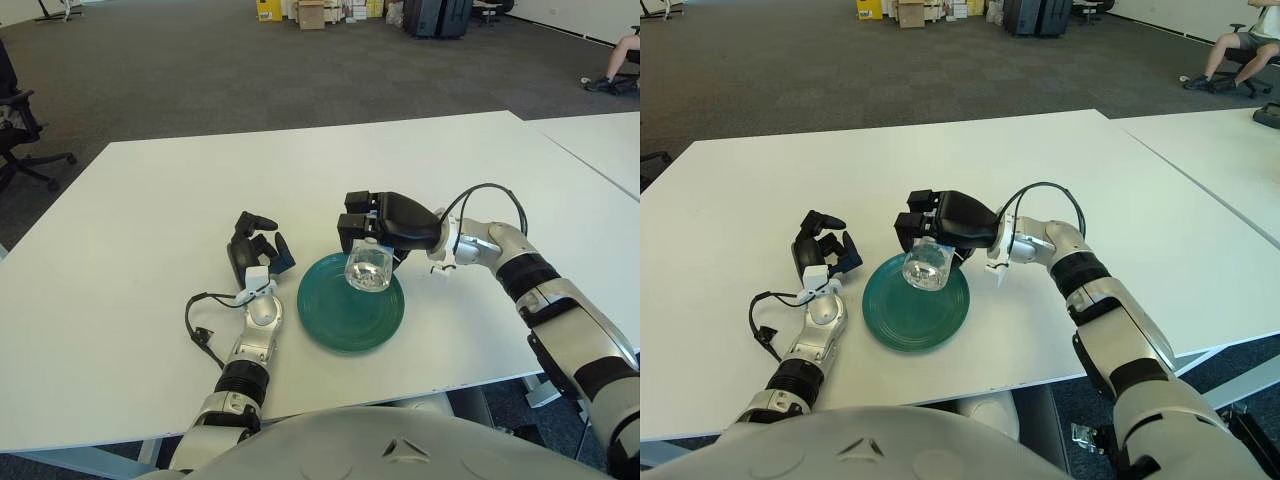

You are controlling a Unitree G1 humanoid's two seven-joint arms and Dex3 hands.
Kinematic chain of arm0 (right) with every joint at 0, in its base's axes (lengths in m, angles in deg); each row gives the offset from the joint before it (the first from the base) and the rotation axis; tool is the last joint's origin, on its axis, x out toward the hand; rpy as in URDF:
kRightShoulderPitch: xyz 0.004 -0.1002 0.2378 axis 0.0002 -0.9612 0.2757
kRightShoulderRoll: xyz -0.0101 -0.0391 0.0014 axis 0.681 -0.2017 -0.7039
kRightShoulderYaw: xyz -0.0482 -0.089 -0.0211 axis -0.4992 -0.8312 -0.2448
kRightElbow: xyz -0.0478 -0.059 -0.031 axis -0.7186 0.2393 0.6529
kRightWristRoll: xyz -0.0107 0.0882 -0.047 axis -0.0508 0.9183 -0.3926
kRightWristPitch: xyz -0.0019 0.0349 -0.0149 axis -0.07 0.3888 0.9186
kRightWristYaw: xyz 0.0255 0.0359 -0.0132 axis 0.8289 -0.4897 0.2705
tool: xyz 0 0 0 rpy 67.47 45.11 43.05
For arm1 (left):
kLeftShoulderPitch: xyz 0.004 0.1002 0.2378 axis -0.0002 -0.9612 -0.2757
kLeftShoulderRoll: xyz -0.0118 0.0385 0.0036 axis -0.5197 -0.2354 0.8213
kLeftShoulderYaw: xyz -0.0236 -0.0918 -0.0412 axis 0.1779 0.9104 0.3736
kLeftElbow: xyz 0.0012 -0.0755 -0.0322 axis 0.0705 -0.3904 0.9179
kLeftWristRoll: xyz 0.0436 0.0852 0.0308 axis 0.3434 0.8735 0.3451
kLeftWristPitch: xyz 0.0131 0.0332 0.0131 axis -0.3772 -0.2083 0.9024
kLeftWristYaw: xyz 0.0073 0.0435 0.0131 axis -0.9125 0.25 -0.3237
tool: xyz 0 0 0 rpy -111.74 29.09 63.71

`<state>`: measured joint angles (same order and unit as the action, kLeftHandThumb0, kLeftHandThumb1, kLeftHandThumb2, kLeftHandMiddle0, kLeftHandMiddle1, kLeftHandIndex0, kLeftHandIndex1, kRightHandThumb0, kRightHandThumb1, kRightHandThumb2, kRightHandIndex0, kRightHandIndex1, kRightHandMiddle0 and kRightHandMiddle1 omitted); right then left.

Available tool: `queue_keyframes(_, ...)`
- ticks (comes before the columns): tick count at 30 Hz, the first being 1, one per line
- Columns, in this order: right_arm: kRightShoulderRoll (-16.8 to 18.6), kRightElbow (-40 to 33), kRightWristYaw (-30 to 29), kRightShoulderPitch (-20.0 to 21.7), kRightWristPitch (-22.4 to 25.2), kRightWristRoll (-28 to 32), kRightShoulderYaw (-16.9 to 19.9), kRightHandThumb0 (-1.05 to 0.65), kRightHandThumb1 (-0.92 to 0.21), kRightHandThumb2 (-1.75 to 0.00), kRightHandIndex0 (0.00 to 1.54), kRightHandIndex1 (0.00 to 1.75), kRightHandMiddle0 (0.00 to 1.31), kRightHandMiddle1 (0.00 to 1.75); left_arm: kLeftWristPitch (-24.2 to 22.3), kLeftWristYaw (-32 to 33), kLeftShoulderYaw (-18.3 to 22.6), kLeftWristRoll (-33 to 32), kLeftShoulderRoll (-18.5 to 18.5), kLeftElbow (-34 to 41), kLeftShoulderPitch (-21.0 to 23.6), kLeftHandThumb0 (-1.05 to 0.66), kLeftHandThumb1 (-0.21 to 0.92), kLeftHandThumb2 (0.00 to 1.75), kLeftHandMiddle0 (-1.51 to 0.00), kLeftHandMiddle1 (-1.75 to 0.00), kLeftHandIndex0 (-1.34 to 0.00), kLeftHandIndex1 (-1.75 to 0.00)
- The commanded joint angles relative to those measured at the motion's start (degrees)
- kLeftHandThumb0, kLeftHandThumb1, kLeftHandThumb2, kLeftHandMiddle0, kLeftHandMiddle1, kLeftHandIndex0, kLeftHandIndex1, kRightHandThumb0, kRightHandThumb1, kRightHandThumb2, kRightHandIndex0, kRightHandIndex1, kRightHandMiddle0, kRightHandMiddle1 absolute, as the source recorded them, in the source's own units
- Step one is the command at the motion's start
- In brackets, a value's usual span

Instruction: Put the bottle into the plate.

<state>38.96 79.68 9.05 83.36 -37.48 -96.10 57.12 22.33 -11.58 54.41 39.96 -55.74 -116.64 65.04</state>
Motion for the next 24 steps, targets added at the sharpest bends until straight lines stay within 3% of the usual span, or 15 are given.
queue_keyframes(1,-0.25,0.28,-2.88,0.59,-0.60,-2.28,-0.48,0.00,-0.20,-1.45,0.72,1.70,0.47,1.75,0.57,-0.38,0.45,-0.03,0.40,-1.56,-0.23,-0.55,0.13,1.54,-1.26,-1.75,-0.76,-1.75)
queue_keyframes(13,-0.50,0.70,-3.74,1.78,-2.02,-4.87,-2.78,0.00,-0.22,-1.43,0.70,1.71,0.45,1.75,-0.92,0.68,0.48,1.02,0.22,-2.10,0.30,-0.55,0.13,1.54,-1.26,-1.75,-0.76,-1.75)
queue_keyframes(24,-1.18,-0.63,2.24,2.20,-1.84,-2.90,-3.92,0.00,-0.24,-1.41,0.68,1.72,0.43,1.75,-1.20,0.49,0.47,0.83,0.63,-1.00,-0.09,-0.54,0.14,1.53,-1.25,-1.75,-0.76,-1.75)
